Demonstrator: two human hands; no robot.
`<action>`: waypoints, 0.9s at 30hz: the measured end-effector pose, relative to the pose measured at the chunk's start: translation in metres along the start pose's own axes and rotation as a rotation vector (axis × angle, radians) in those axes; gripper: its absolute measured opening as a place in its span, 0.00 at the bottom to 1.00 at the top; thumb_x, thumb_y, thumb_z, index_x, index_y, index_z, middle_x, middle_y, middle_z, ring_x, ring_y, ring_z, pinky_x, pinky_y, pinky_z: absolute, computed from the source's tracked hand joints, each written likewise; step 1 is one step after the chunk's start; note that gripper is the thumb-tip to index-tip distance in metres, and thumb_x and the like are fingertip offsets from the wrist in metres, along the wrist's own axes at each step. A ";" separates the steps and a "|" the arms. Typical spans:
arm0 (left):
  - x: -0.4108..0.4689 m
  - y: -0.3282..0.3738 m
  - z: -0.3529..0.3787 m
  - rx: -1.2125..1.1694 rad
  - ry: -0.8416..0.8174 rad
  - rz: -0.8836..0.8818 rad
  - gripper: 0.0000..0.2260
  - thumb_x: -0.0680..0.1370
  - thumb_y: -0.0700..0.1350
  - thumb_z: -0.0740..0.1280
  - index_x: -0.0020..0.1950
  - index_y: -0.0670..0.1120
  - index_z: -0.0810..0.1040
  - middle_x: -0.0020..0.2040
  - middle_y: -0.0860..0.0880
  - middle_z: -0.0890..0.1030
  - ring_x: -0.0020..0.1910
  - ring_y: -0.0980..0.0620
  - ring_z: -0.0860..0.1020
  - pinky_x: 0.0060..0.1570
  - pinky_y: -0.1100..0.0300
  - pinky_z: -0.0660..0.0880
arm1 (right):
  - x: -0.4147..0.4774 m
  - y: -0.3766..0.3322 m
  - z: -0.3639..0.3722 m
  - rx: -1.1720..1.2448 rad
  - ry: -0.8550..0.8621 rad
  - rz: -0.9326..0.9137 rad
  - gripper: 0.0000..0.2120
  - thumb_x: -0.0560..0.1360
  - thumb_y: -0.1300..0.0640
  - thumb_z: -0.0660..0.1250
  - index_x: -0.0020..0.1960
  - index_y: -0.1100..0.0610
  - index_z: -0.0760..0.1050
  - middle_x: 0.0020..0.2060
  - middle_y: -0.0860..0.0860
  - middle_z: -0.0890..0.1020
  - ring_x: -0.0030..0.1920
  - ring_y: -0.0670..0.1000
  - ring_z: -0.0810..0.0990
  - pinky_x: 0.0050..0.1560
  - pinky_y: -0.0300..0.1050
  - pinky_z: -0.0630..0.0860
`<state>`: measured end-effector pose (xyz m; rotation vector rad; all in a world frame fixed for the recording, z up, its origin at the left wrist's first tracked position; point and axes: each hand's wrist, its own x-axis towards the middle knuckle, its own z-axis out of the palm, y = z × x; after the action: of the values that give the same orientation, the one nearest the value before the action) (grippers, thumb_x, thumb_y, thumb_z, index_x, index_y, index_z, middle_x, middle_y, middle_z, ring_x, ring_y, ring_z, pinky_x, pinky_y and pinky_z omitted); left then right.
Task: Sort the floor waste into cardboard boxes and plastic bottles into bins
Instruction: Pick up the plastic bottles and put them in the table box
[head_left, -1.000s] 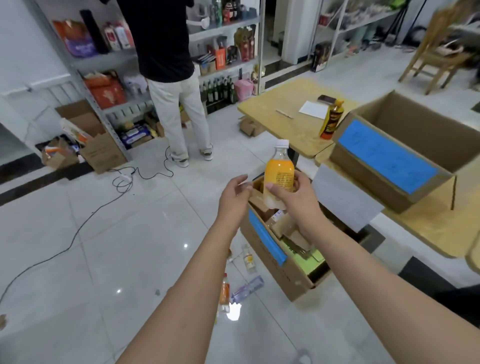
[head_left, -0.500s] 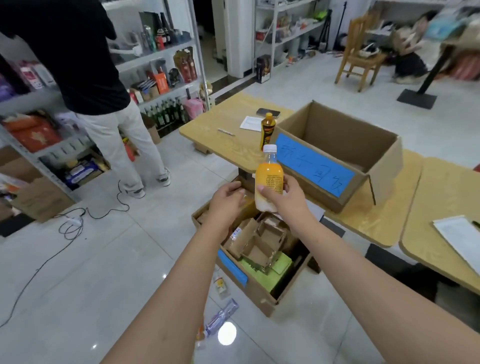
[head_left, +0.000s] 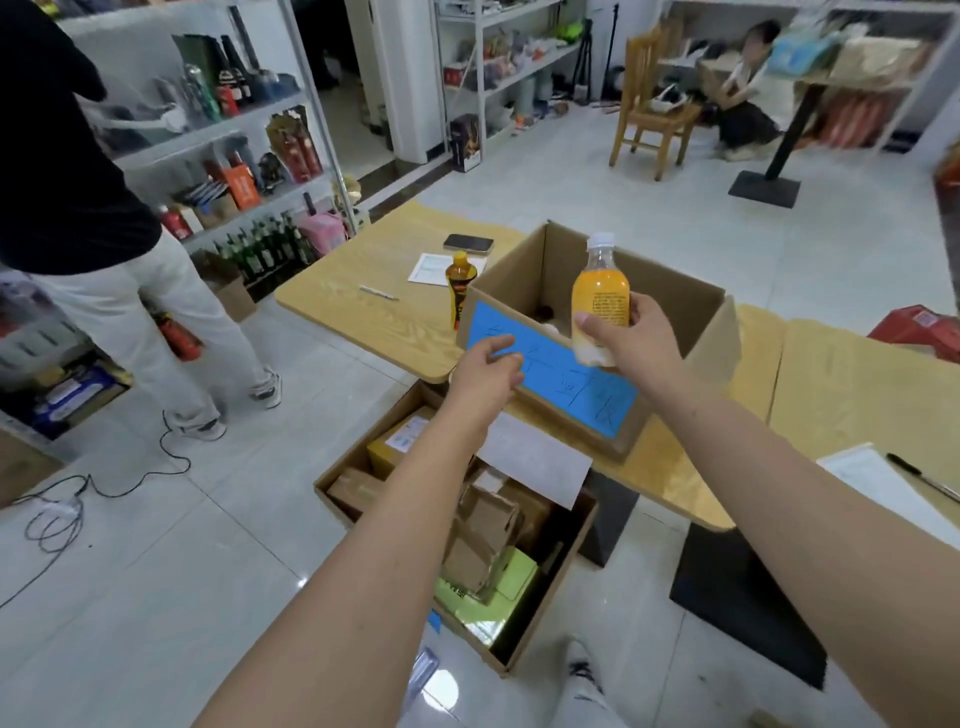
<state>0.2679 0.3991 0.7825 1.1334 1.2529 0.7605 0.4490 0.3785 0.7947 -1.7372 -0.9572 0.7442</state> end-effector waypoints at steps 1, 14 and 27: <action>0.012 0.002 0.010 0.016 0.008 -0.005 0.16 0.80 0.45 0.63 0.68 0.52 0.72 0.62 0.50 0.76 0.54 0.56 0.79 0.60 0.53 0.76 | 0.018 0.004 -0.005 -0.019 -0.002 0.001 0.34 0.70 0.45 0.75 0.70 0.55 0.67 0.57 0.50 0.79 0.53 0.50 0.80 0.50 0.45 0.79; 0.117 0.027 0.110 0.168 0.072 -0.095 0.16 0.78 0.46 0.64 0.66 0.52 0.75 0.49 0.55 0.78 0.54 0.52 0.79 0.62 0.49 0.75 | 0.167 0.082 -0.028 -0.333 -0.201 0.105 0.38 0.69 0.48 0.76 0.72 0.58 0.64 0.59 0.55 0.77 0.51 0.55 0.76 0.44 0.45 0.68; 0.143 0.025 0.132 0.184 0.088 -0.102 0.15 0.80 0.48 0.63 0.67 0.53 0.73 0.51 0.59 0.75 0.47 0.61 0.74 0.57 0.58 0.74 | 0.205 0.090 -0.025 -0.417 -0.292 0.119 0.37 0.74 0.56 0.73 0.77 0.58 0.59 0.71 0.58 0.70 0.68 0.59 0.72 0.60 0.47 0.71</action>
<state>0.4279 0.5080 0.7510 1.1842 1.4666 0.6344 0.5956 0.5250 0.7080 -2.0976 -1.2856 0.9433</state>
